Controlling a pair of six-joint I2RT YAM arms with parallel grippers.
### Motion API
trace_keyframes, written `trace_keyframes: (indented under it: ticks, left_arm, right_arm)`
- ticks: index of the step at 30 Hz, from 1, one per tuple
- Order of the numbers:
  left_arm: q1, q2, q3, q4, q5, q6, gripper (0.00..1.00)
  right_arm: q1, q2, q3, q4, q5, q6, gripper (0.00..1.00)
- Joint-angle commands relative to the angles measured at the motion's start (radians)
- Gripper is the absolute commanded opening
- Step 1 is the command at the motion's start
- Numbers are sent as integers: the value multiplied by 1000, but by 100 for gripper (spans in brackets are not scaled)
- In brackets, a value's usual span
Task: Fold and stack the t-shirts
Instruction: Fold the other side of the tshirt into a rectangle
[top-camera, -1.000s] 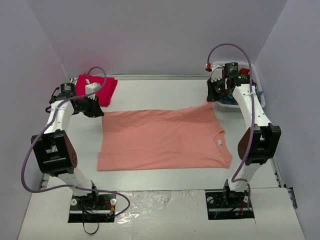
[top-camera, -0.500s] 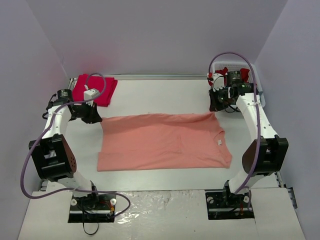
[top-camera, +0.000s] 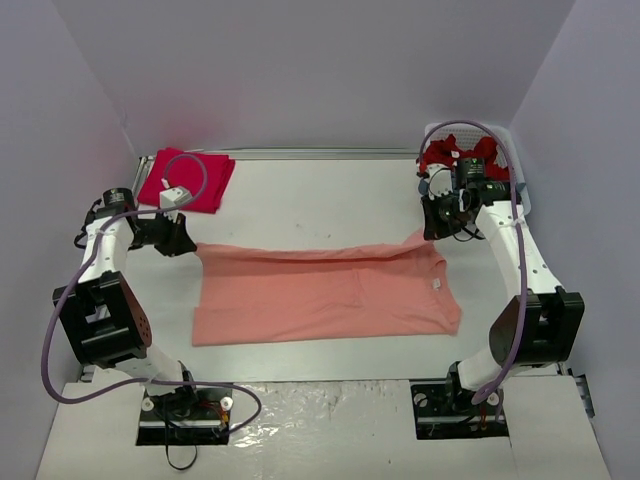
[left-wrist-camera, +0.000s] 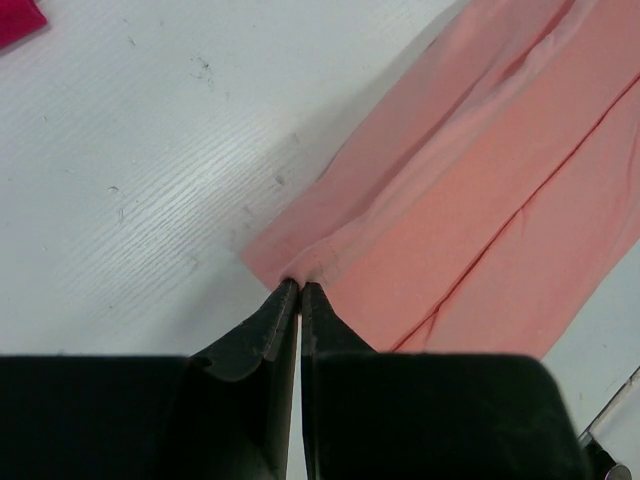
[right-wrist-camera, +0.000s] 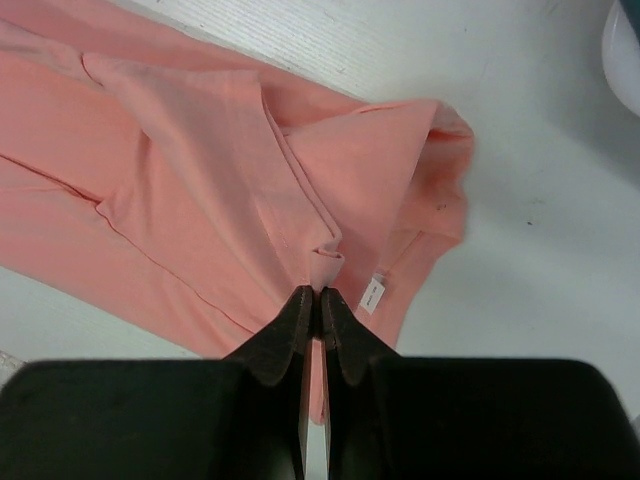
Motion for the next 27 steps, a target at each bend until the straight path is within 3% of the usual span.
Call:
trace_keyframes:
  ticks: [1,14,27]
  left_arm:
    - [36,-23,4,-71,60,101,2]
    - [67,1,-4,-251,104,311,2]
    - [67,-23,-35,-311,72,399,2]
  right_arm:
    - [-8,-60,-25,-44,21,-12,0]
    - [-8,-122,-67,-64,36,-12,0]
    - [-8,-145,-130,-81,53,-36,0]
